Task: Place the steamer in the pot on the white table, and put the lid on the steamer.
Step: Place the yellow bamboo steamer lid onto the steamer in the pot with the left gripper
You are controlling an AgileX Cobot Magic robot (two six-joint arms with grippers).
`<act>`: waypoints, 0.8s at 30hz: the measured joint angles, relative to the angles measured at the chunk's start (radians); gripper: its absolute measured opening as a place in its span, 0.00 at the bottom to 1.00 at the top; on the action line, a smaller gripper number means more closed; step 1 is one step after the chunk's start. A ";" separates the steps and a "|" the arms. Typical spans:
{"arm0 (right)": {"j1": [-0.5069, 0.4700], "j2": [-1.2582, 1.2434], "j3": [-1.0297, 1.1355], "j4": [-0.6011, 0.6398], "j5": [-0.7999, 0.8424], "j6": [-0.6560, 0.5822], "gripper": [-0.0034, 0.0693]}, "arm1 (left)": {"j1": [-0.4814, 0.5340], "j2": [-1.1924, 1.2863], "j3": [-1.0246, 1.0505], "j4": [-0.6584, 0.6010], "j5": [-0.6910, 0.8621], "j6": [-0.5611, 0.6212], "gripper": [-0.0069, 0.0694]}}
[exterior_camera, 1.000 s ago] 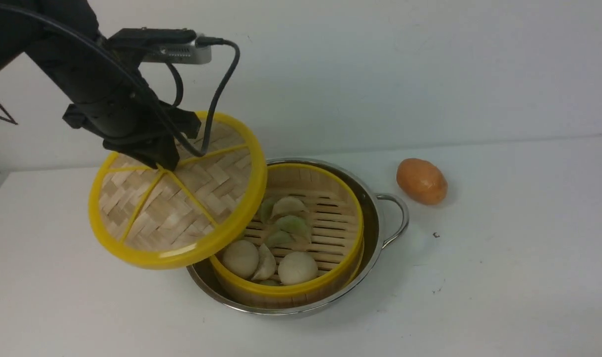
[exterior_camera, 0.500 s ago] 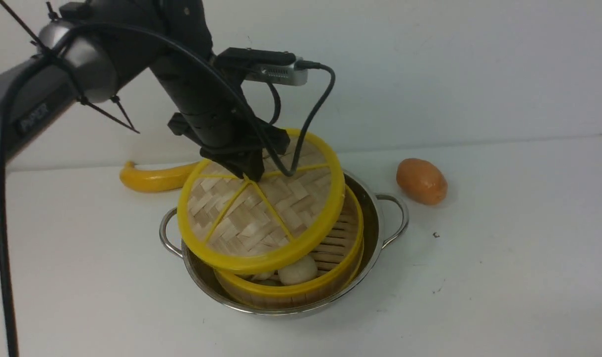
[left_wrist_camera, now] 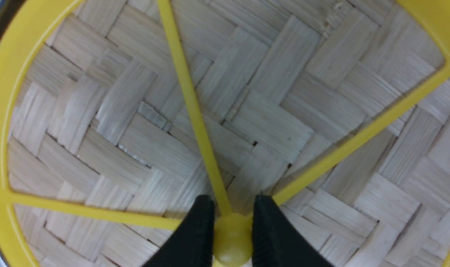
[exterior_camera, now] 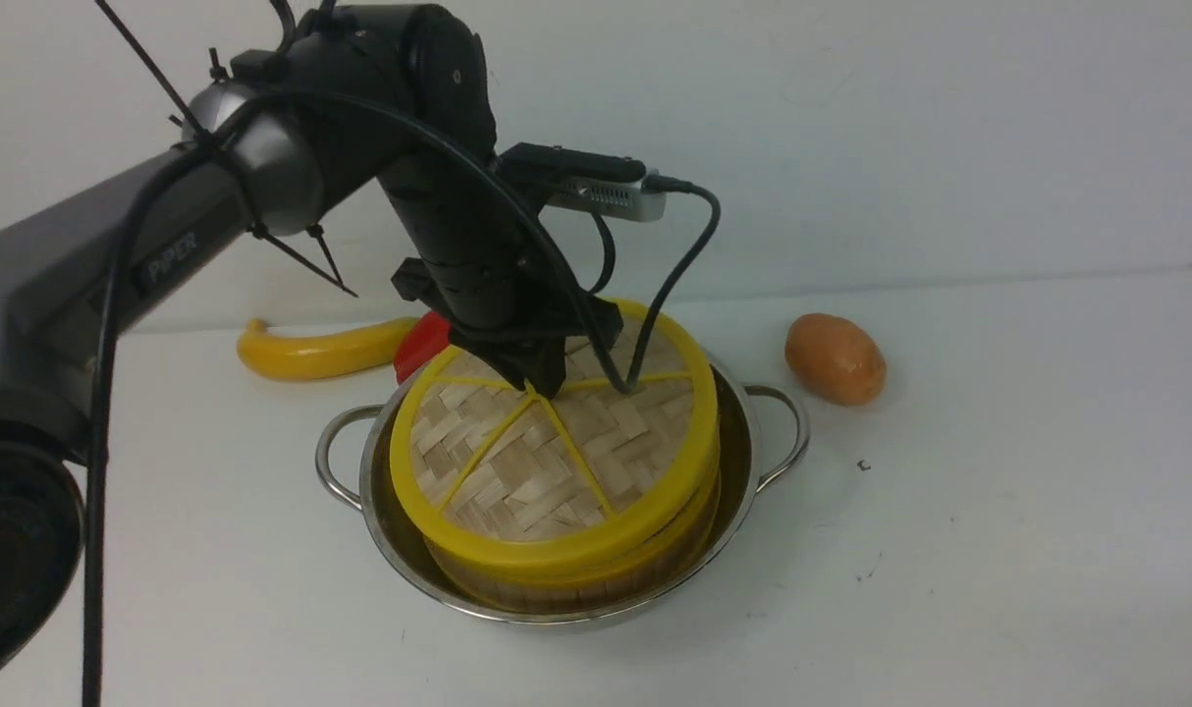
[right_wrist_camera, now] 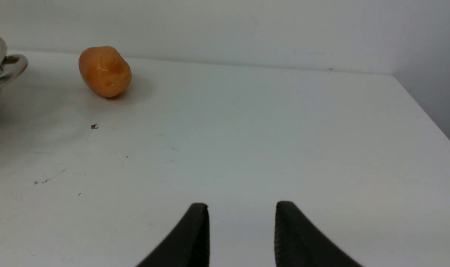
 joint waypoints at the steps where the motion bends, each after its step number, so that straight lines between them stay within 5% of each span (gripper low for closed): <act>1: 0.000 0.000 0.000 0.000 0.000 0.000 0.37 | -0.003 0.000 0.000 0.000 0.000 0.000 0.25; 24: 0.000 0.000 0.000 0.000 0.000 0.000 0.38 | -0.005 0.025 -0.001 0.005 -0.007 0.001 0.25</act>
